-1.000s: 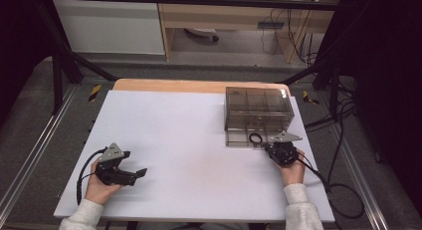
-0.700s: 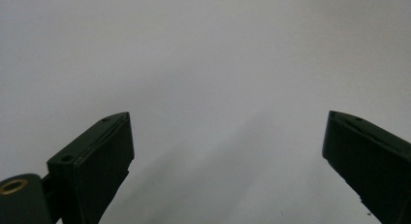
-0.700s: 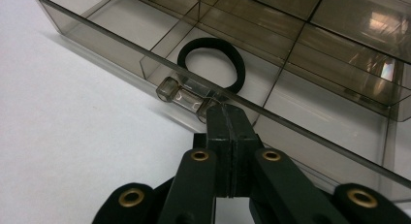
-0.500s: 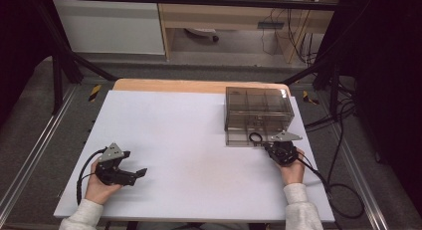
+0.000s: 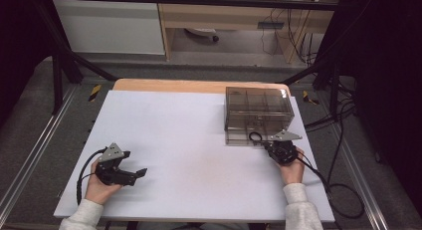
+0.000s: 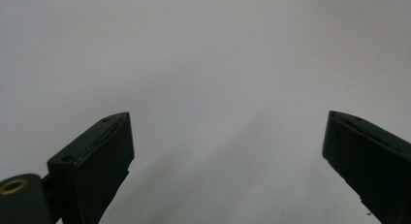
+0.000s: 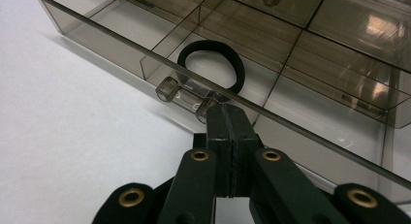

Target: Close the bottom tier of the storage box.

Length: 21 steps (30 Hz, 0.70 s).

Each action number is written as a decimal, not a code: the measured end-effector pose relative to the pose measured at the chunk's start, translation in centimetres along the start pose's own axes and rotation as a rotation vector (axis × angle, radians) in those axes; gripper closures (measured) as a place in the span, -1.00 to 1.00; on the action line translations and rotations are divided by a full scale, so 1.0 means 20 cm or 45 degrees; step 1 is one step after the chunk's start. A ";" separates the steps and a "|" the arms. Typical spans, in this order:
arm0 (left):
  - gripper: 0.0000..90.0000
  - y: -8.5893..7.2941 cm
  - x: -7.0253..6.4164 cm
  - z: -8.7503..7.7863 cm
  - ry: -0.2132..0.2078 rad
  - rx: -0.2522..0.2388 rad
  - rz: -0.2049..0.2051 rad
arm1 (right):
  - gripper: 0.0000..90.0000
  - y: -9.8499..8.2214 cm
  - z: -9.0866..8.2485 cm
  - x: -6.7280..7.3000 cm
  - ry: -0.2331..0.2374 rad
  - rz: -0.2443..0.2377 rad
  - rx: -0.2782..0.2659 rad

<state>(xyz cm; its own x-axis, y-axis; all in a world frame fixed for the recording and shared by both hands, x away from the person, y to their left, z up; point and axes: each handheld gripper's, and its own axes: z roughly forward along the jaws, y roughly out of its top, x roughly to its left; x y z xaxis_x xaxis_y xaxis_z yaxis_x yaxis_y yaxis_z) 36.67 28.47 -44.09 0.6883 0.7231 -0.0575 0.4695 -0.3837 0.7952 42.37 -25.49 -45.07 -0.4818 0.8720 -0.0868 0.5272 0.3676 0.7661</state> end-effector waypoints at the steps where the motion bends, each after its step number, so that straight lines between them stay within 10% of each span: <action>1: -0.90 0.00 0.00 0.00 0.001 0.000 0.001 | 1.00 0.00 0.00 0.00 0.000 0.001 -0.001; 21: -0.90 0.00 0.00 0.00 0.000 0.002 0.000 | 1.00 0.01 0.01 0.00 -0.005 0.005 -0.004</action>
<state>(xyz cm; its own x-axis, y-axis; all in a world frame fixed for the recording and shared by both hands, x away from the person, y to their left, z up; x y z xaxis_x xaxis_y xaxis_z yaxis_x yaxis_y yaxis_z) 36.69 28.46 -44.11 0.6882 0.7233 -0.0572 0.4702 -0.3845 0.7944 42.64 -25.42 -45.10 -0.4768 0.8748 -0.0865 0.5268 0.3631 0.7685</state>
